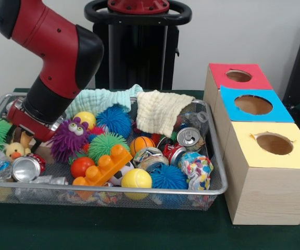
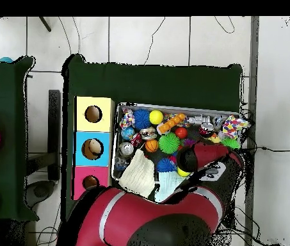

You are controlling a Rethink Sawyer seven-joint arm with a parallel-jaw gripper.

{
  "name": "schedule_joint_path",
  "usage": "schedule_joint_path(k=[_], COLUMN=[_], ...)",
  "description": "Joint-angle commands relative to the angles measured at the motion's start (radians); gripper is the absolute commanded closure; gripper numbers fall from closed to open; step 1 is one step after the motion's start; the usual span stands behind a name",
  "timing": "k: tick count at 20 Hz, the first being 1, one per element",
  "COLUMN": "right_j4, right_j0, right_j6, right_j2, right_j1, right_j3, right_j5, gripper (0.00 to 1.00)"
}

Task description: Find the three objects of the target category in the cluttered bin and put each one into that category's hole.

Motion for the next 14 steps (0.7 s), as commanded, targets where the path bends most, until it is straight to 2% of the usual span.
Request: schedule_joint_path(k=[1,3,4,14], right_j4=[-0.038,-0.039,-0.042,-0.055], right_j0=[-0.014,-0.013,-0.012,-0.019], right_j6=[0.038,0.037,0.037,0.033], right_j2=[0.107,0.109,0.108,0.122], right_j1=[0.096,0.095,0.095,0.086], right_j3=[-0.083,-0.084,-0.085,-0.084], right_j5=[-0.016,-0.013,-0.01,-0.013], gripper=[0.0,0.0,1.0,1.0])
